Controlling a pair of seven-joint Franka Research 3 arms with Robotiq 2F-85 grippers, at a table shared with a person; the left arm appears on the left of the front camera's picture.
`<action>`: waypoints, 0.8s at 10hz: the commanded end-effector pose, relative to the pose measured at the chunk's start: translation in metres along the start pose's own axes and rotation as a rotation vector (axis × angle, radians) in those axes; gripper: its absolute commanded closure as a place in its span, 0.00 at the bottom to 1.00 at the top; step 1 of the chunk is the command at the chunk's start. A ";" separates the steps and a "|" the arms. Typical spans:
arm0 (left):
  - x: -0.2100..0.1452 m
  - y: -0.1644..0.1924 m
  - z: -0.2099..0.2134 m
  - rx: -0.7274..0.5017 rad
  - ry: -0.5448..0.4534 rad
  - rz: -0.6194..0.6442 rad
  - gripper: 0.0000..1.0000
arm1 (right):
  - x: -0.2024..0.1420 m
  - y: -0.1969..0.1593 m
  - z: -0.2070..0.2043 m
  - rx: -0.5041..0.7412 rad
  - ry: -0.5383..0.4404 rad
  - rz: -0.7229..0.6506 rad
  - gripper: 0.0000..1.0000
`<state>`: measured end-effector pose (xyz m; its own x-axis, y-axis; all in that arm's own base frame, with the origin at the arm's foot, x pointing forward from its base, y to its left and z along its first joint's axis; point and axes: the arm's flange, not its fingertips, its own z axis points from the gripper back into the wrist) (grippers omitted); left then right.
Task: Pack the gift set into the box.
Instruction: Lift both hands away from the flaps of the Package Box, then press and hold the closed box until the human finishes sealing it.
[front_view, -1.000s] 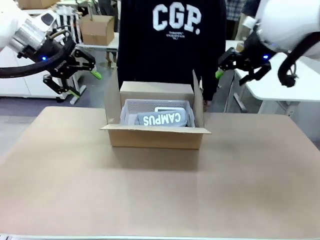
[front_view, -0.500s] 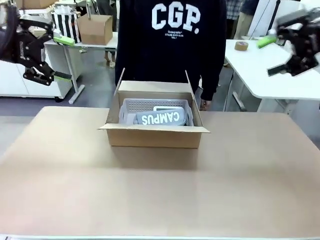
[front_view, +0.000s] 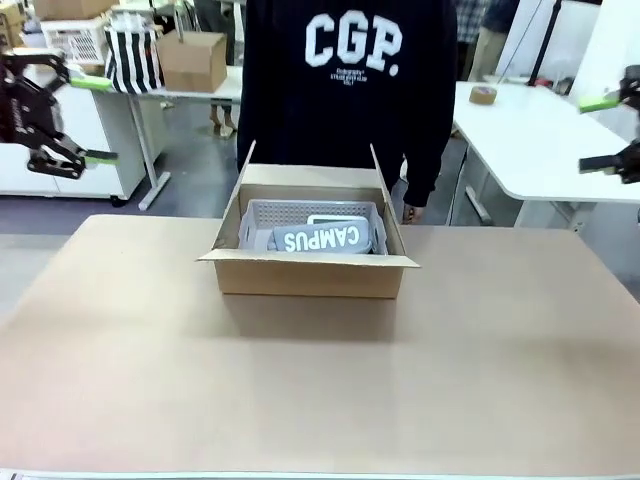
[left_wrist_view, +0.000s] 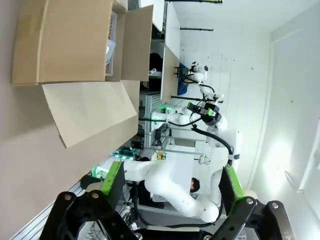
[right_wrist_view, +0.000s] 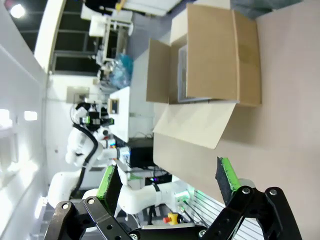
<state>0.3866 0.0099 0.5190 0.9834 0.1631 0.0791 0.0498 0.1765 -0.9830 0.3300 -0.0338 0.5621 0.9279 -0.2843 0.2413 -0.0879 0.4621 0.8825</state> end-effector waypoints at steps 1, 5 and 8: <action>-0.004 -0.008 -0.002 -0.015 0.008 -0.018 0.00 | 0.005 0.012 0.001 0.001 0.017 -0.004 0.00; -0.004 -0.008 -0.002 -0.015 0.008 -0.018 0.00 | 0.005 0.012 0.001 0.001 0.017 -0.004 0.00; -0.004 -0.008 -0.002 -0.015 0.008 -0.018 0.00 | 0.005 0.012 0.001 0.001 0.017 -0.004 0.00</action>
<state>0.3828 0.0069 0.5253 0.9834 0.1548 0.0944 0.0646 0.1872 -0.9802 0.3304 -0.0319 0.5694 0.9339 -0.2680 0.2366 -0.0841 0.4784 0.8741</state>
